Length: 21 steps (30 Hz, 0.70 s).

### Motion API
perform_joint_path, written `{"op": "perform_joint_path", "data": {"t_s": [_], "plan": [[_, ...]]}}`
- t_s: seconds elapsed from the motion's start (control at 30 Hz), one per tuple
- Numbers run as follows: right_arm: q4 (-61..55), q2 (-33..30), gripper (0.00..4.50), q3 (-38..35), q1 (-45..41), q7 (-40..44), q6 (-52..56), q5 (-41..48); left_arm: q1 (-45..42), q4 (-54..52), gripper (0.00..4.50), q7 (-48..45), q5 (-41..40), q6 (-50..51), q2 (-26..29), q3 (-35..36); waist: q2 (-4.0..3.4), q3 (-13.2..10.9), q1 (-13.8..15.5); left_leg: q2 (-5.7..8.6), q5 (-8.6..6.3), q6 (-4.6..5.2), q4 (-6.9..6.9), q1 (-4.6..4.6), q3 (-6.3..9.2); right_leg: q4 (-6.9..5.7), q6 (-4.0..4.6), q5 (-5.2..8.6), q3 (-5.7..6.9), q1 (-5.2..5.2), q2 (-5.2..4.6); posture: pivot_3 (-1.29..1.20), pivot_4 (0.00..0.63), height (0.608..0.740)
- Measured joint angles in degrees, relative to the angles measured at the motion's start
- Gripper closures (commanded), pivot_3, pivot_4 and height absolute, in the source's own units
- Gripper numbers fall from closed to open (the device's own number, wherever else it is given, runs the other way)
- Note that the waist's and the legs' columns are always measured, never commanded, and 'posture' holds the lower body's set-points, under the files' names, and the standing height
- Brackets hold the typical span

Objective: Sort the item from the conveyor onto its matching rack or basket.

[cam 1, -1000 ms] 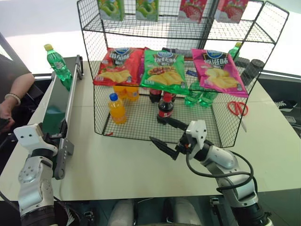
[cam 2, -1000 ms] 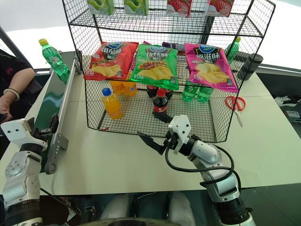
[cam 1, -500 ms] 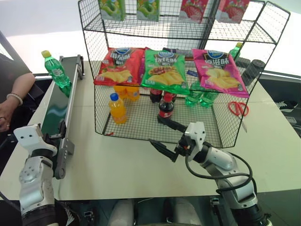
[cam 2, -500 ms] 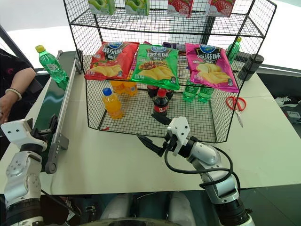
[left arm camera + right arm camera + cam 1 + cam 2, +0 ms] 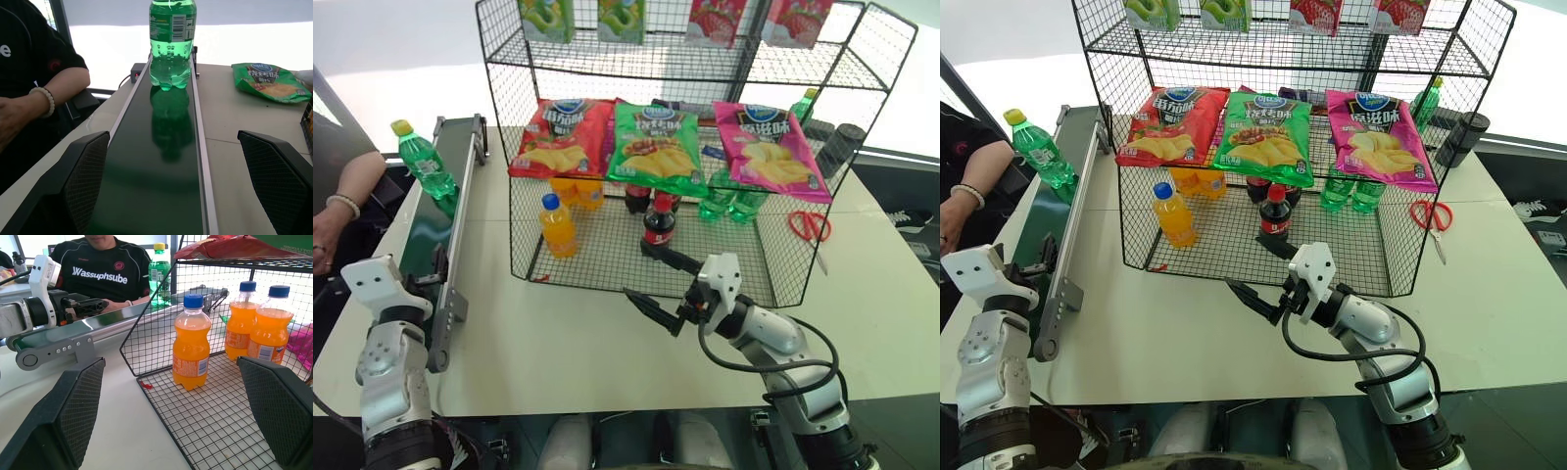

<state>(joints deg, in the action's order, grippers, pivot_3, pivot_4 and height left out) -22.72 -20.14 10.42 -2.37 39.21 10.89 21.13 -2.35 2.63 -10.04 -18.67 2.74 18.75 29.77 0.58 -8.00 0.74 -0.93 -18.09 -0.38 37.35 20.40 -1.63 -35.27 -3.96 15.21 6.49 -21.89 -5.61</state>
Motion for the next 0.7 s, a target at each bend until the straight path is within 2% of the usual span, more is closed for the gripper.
{"op": "perform_joint_path", "data": {"t_s": [0.7], "plan": [[0.0,0.0,0.02,0.2,0.0,0.6,0.5,0.4,-0.3,0.3,0.0,1.9,0.2,-2.1,-1.6,0.0,0.01,0.0,0.0,0.0,0.0,0.0,0.0,0.0,0.0,0.01,0.0,0.0,0.0,0.0,-0.01,0.0,0.15,0.73]]}}
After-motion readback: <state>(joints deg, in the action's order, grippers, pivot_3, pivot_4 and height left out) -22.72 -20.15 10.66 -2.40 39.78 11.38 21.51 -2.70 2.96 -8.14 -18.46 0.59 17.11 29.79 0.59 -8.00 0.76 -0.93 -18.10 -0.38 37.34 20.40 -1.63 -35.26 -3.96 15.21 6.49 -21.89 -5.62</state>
